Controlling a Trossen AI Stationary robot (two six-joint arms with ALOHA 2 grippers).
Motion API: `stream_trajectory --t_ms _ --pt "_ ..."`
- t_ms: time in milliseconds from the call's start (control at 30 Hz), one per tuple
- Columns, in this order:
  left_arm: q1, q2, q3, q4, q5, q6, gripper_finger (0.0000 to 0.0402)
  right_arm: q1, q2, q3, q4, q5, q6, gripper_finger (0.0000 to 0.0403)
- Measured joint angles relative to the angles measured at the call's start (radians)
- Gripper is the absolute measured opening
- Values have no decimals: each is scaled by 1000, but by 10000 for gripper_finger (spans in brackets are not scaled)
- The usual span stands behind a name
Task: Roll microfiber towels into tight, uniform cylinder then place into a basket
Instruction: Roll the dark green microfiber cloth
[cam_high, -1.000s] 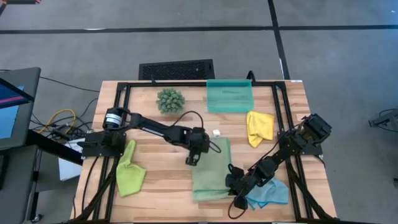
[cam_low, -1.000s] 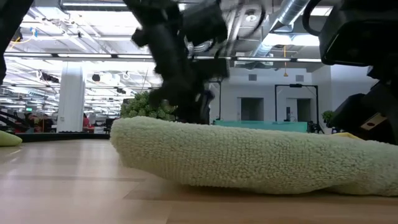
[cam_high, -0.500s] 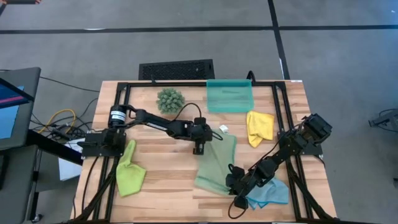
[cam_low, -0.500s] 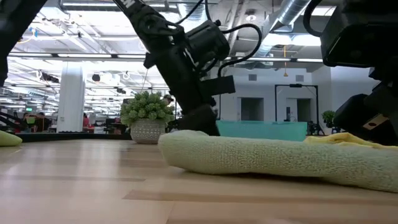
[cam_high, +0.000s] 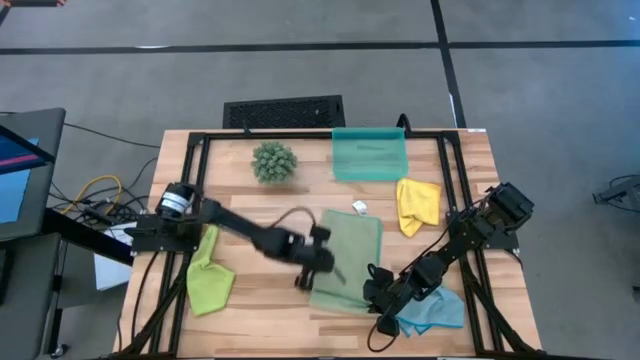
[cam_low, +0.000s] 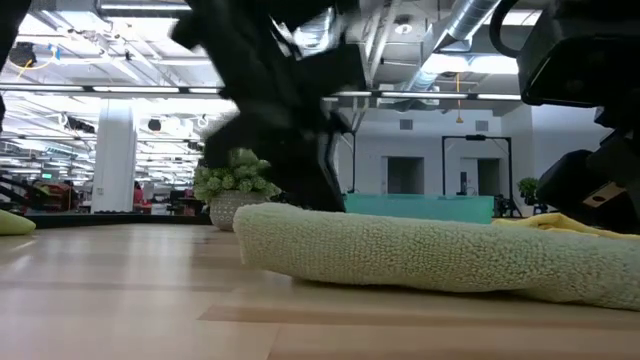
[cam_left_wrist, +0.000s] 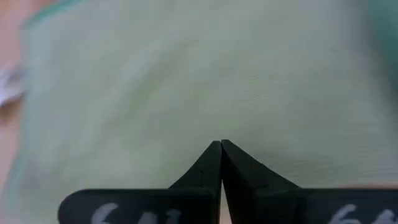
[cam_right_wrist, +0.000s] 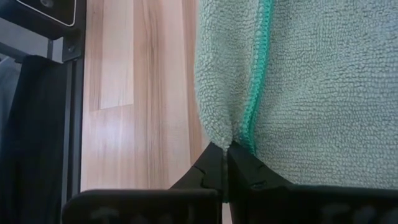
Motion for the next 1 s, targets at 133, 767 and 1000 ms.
stream_trajectory --t_ms 133,767,1000 --pt "-106 3 0 99 3 24 0 0 0 -1 1 0 -5 27" --pt "-204 141 36 285 -53 46 227 -25 0 3 1 0 -16 23" --pt "-232 148 99 80 -138 -95 198 -25 0 4 -5 0 -16 28"
